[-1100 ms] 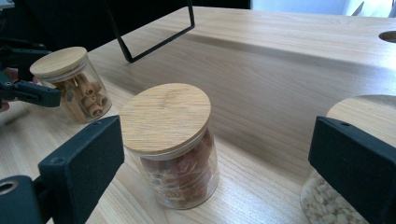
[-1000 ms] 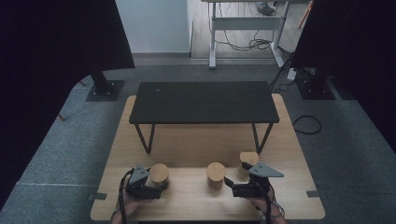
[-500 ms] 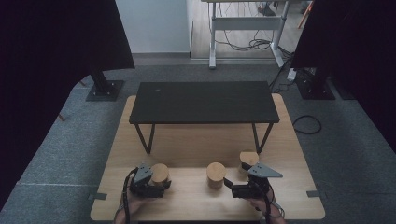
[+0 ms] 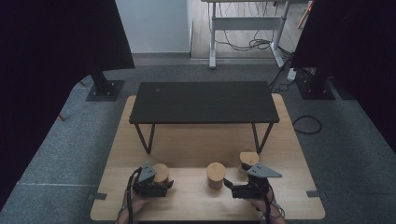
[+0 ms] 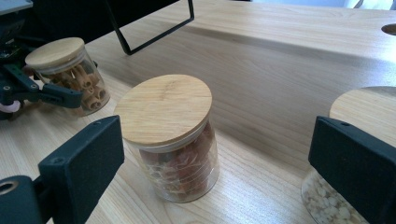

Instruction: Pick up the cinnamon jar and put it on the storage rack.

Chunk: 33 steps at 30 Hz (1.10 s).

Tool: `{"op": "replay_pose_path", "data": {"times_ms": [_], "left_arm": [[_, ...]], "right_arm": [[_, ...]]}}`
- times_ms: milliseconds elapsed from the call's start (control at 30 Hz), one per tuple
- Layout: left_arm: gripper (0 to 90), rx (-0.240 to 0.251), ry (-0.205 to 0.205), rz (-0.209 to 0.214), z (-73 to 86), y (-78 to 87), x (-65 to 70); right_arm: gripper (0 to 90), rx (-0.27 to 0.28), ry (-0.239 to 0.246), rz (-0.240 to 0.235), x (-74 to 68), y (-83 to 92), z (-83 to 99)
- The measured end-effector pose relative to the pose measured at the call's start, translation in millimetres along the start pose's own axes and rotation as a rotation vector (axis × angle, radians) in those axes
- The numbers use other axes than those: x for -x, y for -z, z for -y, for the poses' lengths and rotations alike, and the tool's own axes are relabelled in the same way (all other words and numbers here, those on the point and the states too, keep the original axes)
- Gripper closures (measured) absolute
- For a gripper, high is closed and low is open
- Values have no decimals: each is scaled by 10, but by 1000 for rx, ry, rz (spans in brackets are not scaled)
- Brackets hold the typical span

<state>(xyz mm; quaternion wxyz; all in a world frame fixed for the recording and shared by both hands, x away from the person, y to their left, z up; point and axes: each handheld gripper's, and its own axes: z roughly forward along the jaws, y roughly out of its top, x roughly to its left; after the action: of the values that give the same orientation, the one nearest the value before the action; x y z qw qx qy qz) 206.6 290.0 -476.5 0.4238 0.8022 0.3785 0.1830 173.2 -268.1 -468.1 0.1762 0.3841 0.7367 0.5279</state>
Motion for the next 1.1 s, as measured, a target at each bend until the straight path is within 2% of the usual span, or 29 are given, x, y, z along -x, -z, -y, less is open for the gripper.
{"op": "replay_pose_path", "data": {"times_ms": [167, 267, 333, 533, 833, 1100], "left_arm": [[154, -15, -6, -2, -11, -46, 8], [204, -22, -16, -9, -13, -60, 31], [242, -19, -24, -11, -7, -57, 27], [252, -14, -46, -9, 3, -59, 21], [254, -6, -32, -28, 28, -43, -15], [254, -11, -43, -39, 22, -31, 6]], "right_arm": [[29, -1, 1, 1, -2, 0, 0], [29, -1, 3, 4, -7, -1, 1], [30, 10, 15, 27, -51, 3, 14], [29, 21, 10, 32, -48, 22, 17], [29, 26, 14, 39, -64, 18, 26], [29, 27, 13, 39, -65, 26, 25]]}}
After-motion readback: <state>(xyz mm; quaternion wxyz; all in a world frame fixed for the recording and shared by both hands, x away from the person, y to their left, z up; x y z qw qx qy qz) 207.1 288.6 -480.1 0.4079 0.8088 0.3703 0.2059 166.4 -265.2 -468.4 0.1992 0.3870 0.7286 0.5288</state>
